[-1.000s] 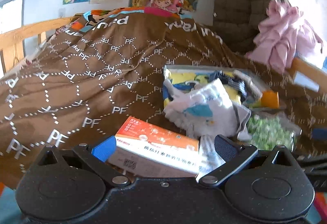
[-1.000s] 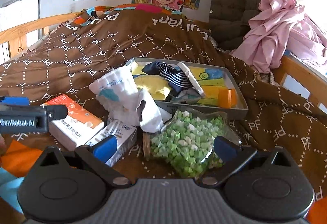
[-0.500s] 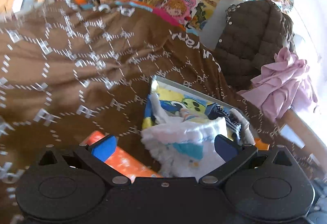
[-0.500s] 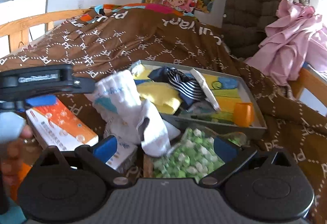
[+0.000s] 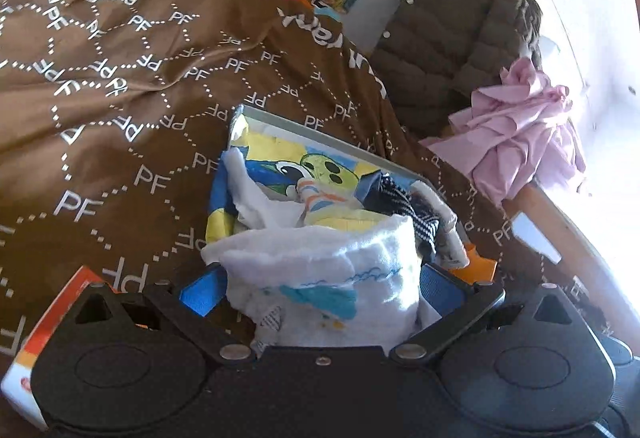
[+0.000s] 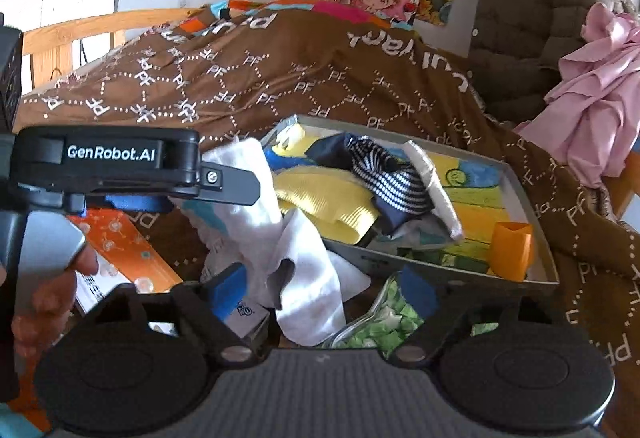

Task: Organize soft objects
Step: 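Grasp the white cloth with the left tool while the right tool grasps the white sock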

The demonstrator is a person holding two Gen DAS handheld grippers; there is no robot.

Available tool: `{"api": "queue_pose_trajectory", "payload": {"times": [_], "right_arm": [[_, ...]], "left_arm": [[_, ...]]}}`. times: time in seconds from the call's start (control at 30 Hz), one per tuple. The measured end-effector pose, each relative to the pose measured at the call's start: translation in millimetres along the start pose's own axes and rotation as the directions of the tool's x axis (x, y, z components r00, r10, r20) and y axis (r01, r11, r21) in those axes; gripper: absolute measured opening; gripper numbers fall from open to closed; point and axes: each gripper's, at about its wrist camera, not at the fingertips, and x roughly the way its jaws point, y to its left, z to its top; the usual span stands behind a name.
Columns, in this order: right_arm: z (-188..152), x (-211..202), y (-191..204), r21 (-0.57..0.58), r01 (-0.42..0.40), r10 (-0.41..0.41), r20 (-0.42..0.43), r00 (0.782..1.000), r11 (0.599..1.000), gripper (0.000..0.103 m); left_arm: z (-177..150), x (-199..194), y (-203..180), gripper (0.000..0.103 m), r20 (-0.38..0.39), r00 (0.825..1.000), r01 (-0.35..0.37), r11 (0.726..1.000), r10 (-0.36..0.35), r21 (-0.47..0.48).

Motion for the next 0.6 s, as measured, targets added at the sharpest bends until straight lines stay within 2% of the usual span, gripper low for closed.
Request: {"api": "queue_pose_trajectory", "payload": {"times": [0.13,0.27,0.37,0.47,0.53,0.6], "right_arm": [[-3,4,-4,0.038,-0.007,0.008,-0.024,1.0,0.999,0.064],[-1,4,-5,0.051,0.005,-0.003,-0.04,0.999,0.999,0.051],[0,6,-8,0.066,0.013,-0.01,-0.047,0.999,0.998,0.043],[0,8,-11,0.09,0.017,-0.013,-0.049,0.999,0.996,0.041],[1,10,-12,0.107,0.014,-0.009,-0.048,0.999,0.994,0.041],[2,13,-14,0.126,0.008,-0.001,-0.051,0.999,0.992,0.043]], "left_arm": [[0,5,-2,0.1,-0.026,0.999,-0.018,0.999,0.019,0.029],[-1,4,1,0.088,-0.018,0.998,-0.054,0.998,0.055,0.041],[-1,6,2,0.086,-0.022,0.997,-0.072,0.996,0.073,0.052],[-3,5,3,0.08,-0.013,0.997,-0.078,0.995,0.079,0.062],[-4,6,4,0.072,-0.009,0.997,-0.081,0.995,0.081,0.06],[-3,6,6,0.06,-0.014,0.997,-0.076,0.996,0.077,0.04]]}}
